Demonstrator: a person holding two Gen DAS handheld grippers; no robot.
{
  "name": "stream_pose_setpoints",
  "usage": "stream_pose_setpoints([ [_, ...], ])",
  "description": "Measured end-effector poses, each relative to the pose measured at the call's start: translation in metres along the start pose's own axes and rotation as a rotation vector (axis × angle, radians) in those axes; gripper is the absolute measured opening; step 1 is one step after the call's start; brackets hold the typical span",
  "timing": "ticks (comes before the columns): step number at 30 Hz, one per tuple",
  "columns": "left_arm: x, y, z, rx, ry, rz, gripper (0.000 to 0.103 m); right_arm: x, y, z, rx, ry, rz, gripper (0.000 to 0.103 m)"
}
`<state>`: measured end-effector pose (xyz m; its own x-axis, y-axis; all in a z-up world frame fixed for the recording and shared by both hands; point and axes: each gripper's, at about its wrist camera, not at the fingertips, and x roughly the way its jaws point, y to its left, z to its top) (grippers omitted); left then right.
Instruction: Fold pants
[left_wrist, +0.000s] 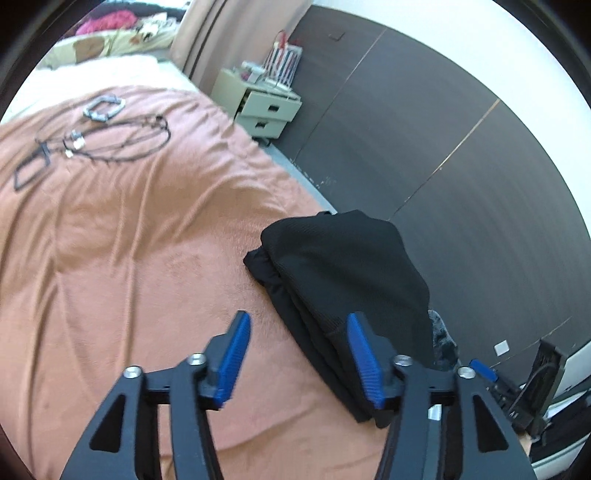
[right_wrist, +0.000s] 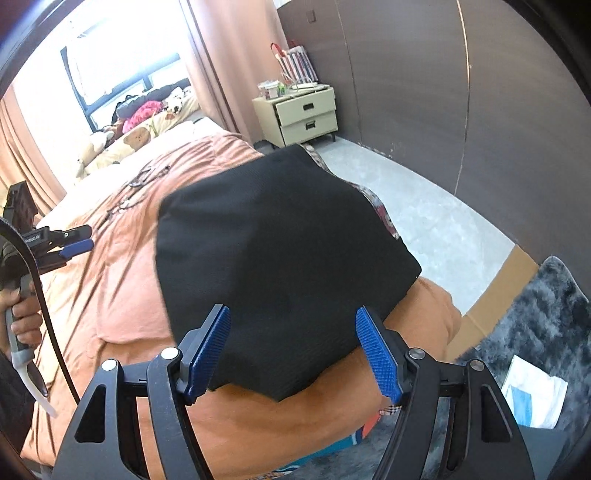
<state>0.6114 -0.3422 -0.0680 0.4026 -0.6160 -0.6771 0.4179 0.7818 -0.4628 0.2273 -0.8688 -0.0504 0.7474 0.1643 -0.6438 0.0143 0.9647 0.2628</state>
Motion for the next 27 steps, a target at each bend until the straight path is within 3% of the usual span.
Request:
stream_pose_setpoints([
  [2, -0.018, -0.006, -0.005, 0.021, -0.019, -0.005, 0.071, -0.006, 0.009, -0.006, -0.002, -0.020, 0.001, 0.070],
  [9, -0.065, -0.024, -0.022, 0.104, -0.057, 0.026, 0.080, -0.021, 0.034, -0.036, -0.015, -0.035, -0.010, 0.073],
  [12, -0.090, -0.032, -0.032, 0.142, -0.085, 0.045, 0.090, -0.036, 0.036, -0.041, -0.013, -0.046, -0.008, 0.082],
  [14, -0.105, -0.037, -0.038, 0.164, -0.095, 0.046, 0.096, -0.044, 0.042, -0.044, -0.007, -0.059, -0.023, 0.093],
  [17, -0.130, -0.040, -0.048, 0.178, -0.125, 0.051, 0.100, -0.057, 0.052, -0.050, 0.004, -0.076, -0.024, 0.103],
  [27, -0.211, -0.048, -0.081, 0.183, -0.207, 0.084, 0.102, -0.095, 0.083, -0.075, -0.033, -0.115, -0.011, 0.103],
])
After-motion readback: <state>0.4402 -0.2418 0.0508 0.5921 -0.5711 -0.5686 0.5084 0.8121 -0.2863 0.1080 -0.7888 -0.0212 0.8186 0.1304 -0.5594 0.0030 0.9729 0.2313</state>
